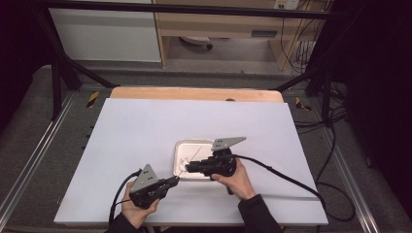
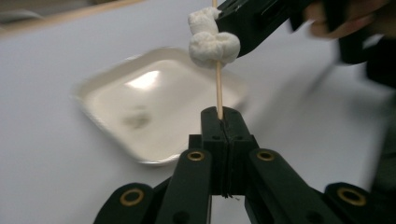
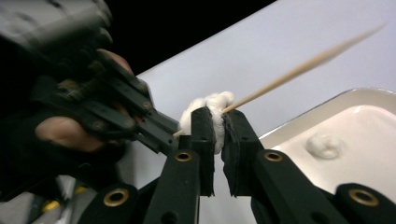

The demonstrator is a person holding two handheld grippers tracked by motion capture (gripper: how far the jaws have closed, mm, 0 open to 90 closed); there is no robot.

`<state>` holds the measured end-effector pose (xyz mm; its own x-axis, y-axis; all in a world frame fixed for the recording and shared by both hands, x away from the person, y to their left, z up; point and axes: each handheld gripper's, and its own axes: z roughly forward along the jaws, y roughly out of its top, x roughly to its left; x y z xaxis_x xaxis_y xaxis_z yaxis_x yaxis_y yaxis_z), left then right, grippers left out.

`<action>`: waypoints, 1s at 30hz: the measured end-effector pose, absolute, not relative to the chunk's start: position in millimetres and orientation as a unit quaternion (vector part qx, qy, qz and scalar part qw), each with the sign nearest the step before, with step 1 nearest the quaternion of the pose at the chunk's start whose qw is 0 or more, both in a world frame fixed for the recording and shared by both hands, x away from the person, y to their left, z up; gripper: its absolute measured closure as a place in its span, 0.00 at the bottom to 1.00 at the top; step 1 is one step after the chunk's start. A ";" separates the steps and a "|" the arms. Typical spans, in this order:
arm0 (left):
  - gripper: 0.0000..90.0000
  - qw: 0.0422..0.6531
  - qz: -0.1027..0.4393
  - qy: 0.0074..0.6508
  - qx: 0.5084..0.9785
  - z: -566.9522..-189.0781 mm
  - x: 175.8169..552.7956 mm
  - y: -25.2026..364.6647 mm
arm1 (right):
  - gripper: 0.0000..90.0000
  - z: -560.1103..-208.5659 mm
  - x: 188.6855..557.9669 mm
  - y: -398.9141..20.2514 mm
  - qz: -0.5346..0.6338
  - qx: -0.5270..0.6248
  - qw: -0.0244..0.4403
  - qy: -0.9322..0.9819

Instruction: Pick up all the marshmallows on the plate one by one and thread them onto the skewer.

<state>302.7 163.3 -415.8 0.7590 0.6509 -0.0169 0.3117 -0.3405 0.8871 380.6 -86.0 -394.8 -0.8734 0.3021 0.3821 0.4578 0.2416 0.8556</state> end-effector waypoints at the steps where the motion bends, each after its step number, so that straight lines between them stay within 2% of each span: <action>1: 0.99 0.492 0.158 0.308 0.799 -419.3 304.4 165.8 | 0.93 -396.0 381.1 -84.4 -0.572 -0.240 0.071 -0.781; 7: 0.99 0.499 0.154 0.304 0.797 -419.5 306.2 167.9 | 0.91 -396.7 381.4 -83.1 -0.575 -0.246 0.073 -0.777; 10: 0.99 0.499 0.155 0.307 0.795 -420.9 306.6 168.0 | 0.86 -395.3 380.7 -85.0 -0.573 -0.252 0.064 -0.777; 13: 0.99 0.498 0.150 0.317 0.793 -423.5 308.7 171.5 | 0.75 -393.2 379.5 -85.8 -0.575 -0.256 0.056 -0.775; 24: 0.99 0.497 0.143 0.330 0.789 -427.4 313.7 182.0 | 0.28 -396.2 387.9 -118.3 -0.545 -0.312 -0.052 -0.776; 30: 0.99 0.503 0.133 0.335 0.786 -428.2 315.2 187.6 | 0.16 -411.1 394.2 -113.5 -0.506 -0.325 -0.079 -0.795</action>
<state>315.2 187.6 -428.2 0.7410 0.6592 -0.1279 0.3928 -0.2710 0.8788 394.2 -113.5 -411.1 -0.7761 0.5965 0.2046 0.4374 0.2756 0.8560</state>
